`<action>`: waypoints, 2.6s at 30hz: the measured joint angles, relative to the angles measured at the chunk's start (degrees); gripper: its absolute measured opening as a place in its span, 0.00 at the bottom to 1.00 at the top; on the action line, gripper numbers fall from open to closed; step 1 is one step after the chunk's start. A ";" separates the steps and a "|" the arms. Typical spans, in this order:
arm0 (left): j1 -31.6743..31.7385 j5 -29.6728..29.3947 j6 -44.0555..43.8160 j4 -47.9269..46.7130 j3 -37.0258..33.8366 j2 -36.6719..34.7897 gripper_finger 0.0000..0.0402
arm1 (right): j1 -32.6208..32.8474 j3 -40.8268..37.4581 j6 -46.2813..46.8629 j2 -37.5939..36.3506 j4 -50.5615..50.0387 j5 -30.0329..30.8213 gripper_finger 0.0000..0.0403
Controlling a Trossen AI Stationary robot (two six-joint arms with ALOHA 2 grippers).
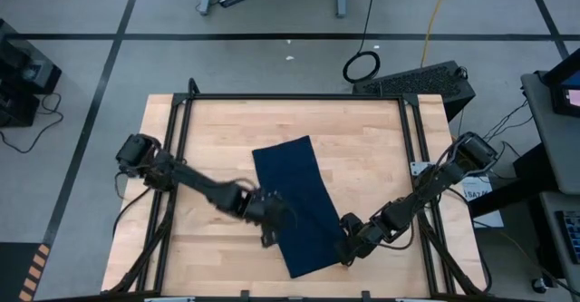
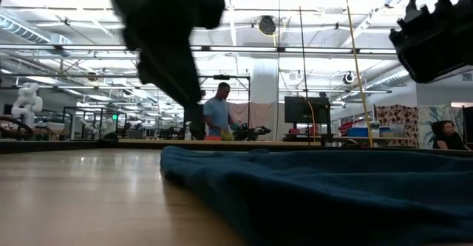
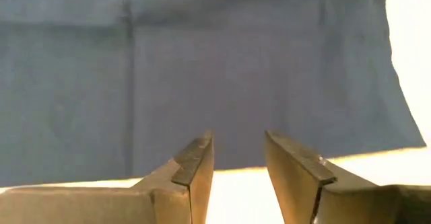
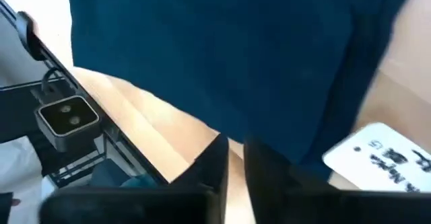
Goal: Roll towel
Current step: Roll the dark blue towel
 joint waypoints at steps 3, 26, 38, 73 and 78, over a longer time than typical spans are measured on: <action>-2.74 -6.55 0.14 0.86 0.04 1.47 0.34 | -0.08 -0.01 0.21 0.60 -0.67 -0.10 0.02; -0.18 -0.93 5.56 7.86 0.26 12.47 0.34 | 0.85 -0.03 1.52 -2.53 -6.80 -5.03 0.00; 1.96 1.65 12.06 8.48 0.17 12.58 0.34 | 1.45 -0.09 1.92 1.61 -8.73 -6.15 0.00; 2.72 2.87 -2.91 2.79 0.39 -1.75 0.34 | -22.06 0.01 -21.35 -3.61 2.82 -4.17 0.00; 3.35 5.96 -4.41 5.02 0.01 3.22 0.34 | -28.00 0.05 -33.84 -3.31 -2.68 -4.33 0.00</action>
